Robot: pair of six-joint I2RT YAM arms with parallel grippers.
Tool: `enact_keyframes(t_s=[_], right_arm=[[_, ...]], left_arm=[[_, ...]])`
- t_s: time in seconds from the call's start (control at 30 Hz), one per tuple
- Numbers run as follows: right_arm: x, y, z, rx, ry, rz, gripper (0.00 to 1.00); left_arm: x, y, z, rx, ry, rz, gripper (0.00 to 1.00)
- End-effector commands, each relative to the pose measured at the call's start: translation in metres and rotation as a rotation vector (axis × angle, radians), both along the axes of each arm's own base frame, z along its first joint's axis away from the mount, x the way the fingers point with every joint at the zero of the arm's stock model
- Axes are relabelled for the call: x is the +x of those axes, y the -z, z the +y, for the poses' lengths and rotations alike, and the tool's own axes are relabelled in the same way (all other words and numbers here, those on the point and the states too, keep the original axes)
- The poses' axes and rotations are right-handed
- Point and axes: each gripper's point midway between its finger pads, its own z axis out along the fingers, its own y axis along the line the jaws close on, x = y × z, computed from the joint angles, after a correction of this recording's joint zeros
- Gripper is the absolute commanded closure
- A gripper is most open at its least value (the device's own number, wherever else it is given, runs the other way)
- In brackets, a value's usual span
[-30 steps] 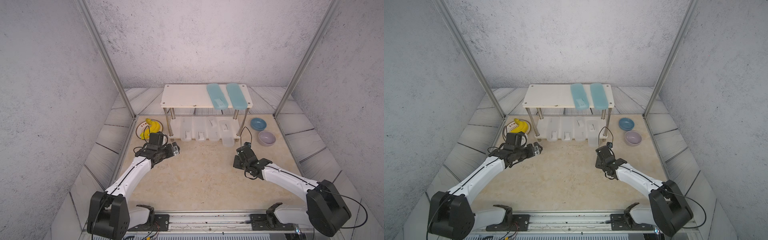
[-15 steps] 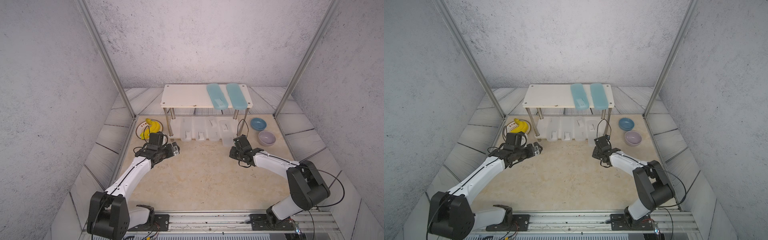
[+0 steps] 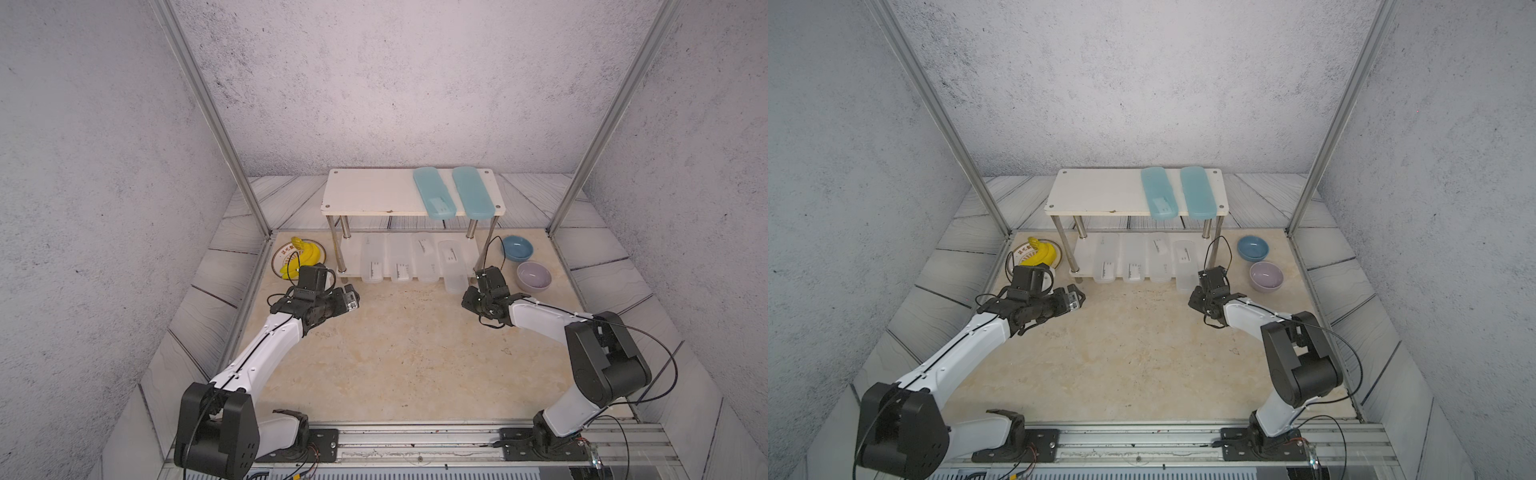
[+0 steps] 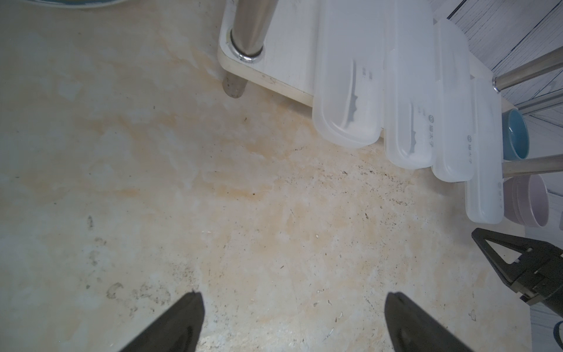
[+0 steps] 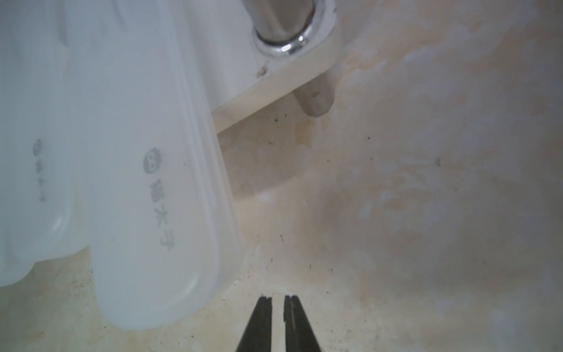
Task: Place the pencil cases on the shelf according to color
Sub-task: Place the pencil case on the shelf.
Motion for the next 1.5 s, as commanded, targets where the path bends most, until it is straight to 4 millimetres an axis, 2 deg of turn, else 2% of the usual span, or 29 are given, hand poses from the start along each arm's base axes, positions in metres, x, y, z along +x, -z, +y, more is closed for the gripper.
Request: enact_keyframes(t_s=[0.0, 0.47, 0.67, 0.77, 0.9, 0.97, 1.1, 1.47], right_arm=[[0.01, -0.001, 0.006, 0.054, 0.005, -0.01, 0.84], [0.048, -0.015, 0.013, 0.155, 0.041, -0.062, 0.82], [0.058, -0.018, 0.014, 0.169, 0.058, -0.067, 0.82], [0.053, -0.02, 0.009, 0.139, 0.059, -0.058, 0.82], [0.03, -0.014, -0.009, 0.056, 0.067, -0.03, 0.84], [0.018, -0.013, -0.01, 0.057, 0.053, -0.021, 0.84], [0.001, -0.01, 0.0, 0.14, 0.018, -0.023, 0.84], [0.002, -0.015, 0.042, 0.295, -0.021, -0.044, 0.84]], left_arm=[[-0.002, 0.006, 0.001, 0.003, 0.007, 0.018, 0.01], [-0.001, 0.009, 0.001, 0.004, 0.006, 0.026, 0.01], [-0.001, 0.008, 0.001, 0.003, 0.005, 0.022, 0.01], [-0.001, 0.008, 0.0, 0.0, 0.008, 0.025, 0.01], [-0.002, 0.007, 0.0, -0.003, 0.009, 0.019, 0.01], [-0.002, 0.006, -0.001, -0.005, 0.009, 0.017, 0.01], [-0.001, 0.005, -0.001, -0.009, 0.009, 0.012, 0.01], [-0.003, -0.001, -0.001, -0.014, 0.013, -0.001, 0.01]])
